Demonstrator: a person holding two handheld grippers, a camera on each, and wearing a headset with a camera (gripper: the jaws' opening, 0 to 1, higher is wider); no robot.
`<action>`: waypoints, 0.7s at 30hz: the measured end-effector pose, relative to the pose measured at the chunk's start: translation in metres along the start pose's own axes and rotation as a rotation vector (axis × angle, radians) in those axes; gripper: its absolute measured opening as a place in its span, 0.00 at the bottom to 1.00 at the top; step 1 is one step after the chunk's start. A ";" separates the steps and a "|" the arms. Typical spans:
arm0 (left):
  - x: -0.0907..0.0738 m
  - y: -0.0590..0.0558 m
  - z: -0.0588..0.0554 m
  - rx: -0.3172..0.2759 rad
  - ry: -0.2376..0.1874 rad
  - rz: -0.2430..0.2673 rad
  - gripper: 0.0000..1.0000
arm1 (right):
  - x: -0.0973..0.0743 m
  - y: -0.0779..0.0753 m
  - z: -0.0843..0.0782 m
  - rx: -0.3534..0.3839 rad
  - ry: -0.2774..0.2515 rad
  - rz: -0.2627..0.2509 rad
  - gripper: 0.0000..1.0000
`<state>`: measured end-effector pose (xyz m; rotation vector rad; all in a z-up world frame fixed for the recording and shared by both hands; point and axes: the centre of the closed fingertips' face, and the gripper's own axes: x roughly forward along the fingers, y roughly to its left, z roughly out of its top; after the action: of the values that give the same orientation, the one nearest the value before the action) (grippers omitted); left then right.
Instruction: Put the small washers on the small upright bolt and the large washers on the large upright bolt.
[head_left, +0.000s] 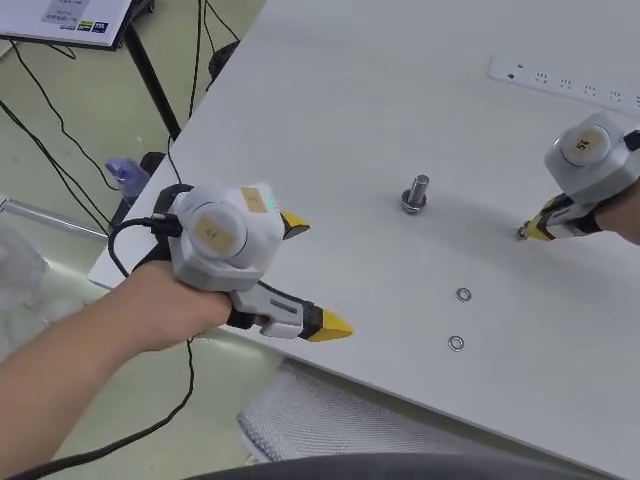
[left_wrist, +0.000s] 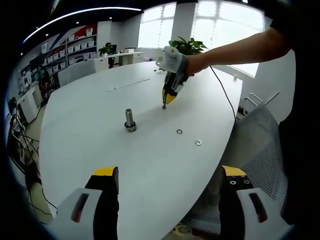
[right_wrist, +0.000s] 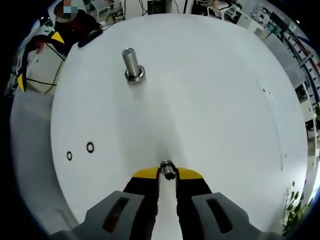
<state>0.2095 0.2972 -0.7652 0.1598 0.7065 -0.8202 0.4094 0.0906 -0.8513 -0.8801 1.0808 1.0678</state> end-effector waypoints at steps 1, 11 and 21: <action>0.000 0.000 0.000 -0.002 -0.001 0.001 0.82 | 0.000 0.001 0.000 -0.002 0.000 0.001 0.13; -0.002 0.005 -0.004 -0.009 0.009 0.001 0.81 | 0.006 0.007 -0.002 -0.020 0.014 0.004 0.13; -0.002 0.005 -0.004 -0.011 0.005 0.001 0.81 | 0.008 0.009 -0.004 -0.032 0.021 0.010 0.13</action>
<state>0.2102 0.3035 -0.7670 0.1519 0.7159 -0.8153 0.4005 0.0910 -0.8604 -0.9143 1.0892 1.0893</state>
